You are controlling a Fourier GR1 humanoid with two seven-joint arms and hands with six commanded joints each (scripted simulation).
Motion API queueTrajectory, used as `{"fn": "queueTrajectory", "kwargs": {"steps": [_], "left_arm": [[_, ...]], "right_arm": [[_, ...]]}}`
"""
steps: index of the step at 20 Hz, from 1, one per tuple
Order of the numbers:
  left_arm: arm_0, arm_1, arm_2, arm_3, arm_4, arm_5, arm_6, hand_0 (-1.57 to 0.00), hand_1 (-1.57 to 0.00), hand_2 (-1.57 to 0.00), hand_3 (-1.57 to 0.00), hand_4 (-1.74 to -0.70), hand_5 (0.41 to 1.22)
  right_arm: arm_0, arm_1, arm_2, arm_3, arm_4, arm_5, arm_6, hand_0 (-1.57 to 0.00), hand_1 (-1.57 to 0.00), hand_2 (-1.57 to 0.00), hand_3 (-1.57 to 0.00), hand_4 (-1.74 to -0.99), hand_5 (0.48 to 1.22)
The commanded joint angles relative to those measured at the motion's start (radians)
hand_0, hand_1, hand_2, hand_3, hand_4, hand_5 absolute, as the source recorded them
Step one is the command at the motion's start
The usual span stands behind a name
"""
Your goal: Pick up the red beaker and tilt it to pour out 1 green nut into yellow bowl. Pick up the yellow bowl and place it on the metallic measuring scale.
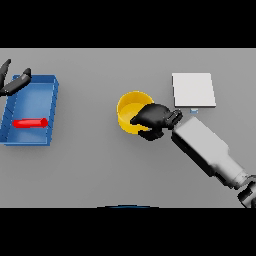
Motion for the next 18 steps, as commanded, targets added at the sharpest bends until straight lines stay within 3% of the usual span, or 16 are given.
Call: {"fn": "queueTrajectory", "kwargs": {"steps": [1, 3, 7, 11, 18], "left_arm": [[0.011, -0.003, -0.001, -0.013, 0.005, 0.001, -0.004, 0.0, 0.0, 0.0, 0.0, -0.79, 0.71], [0.01, 0.0, -0.002, -0.015, 0.005, -0.001, 0.012, 0.0, 0.0, 0.0, 0.0, -0.79, 0.707], [0.009, -0.003, -0.008, -0.015, -0.003, 0.003, 0.01, 0.0, 0.0, 0.0, 0.0, -0.78, 0.71], [-0.009, -0.005, -0.006, -0.002, 0.002, -0.007, 0.025, 0.0, 0.0, 0.0, 0.0, -0.79, 0.704], [0.004, 0.001, -0.006, -0.011, 0.0, -0.004, 0.007, 0.0, 0.0, 0.0, 0.0, -0.78, 0.702]], "right_arm": [[0.002, -0.006, -0.003, -0.004, -0.007, 0.004, -0.018, -0.86, -0.83, -0.79, -0.68, -1.492, 1.052], [-0.002, -0.014, -0.001, -0.019, -0.015, 0.03, -0.027, -1.11, -1.09, -1.07, -0.88, -1.578, 1.113], [-0.004, -0.021, -0.004, -0.027, -0.036, 0.064, -0.021, -1.38, -1.38, -1.29, -1.11, -1.674, 1.177], [-0.007, -0.034, -0.008, -0.049, -0.045, 0.076, -0.008, -1.49, -1.49, -1.36, -1.2, -1.714, 1.203], [-0.025, -0.111, -0.068, -0.177, -0.091, 0.167, 0.048, -1.55, -1.55, -1.49, -1.15, -1.735, 1.217]]}}
